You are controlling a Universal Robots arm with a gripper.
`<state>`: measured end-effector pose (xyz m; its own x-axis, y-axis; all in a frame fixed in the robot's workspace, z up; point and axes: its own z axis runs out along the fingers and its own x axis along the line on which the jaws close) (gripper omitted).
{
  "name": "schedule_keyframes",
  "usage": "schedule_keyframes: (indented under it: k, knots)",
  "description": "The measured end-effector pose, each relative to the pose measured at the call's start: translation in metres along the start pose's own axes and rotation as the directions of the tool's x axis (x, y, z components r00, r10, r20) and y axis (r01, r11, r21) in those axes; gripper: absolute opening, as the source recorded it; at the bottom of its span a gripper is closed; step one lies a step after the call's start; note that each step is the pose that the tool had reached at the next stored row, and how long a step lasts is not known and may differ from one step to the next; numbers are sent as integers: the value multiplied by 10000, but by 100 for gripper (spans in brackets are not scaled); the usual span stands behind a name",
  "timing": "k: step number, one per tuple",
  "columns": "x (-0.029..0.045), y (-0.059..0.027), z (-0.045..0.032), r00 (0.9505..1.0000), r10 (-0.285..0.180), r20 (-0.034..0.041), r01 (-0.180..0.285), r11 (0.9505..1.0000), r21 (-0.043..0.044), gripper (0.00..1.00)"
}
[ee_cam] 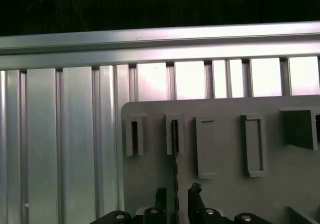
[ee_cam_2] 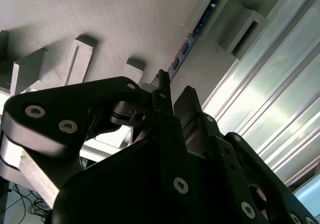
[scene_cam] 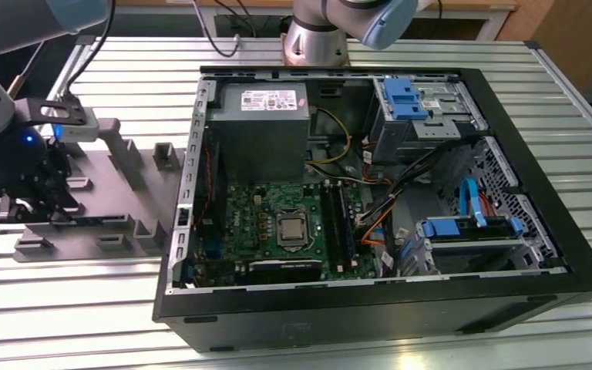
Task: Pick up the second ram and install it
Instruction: 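Pick up the second ram and move it above second insertion slot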
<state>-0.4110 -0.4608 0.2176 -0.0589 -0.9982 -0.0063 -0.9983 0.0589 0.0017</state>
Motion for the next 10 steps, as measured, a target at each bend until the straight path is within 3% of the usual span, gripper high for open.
schedule_keyframes:
  k: [10]
  knots:
    - [4, 0, 90, 10000, -11, -1, 11, 10000, 3, 31]
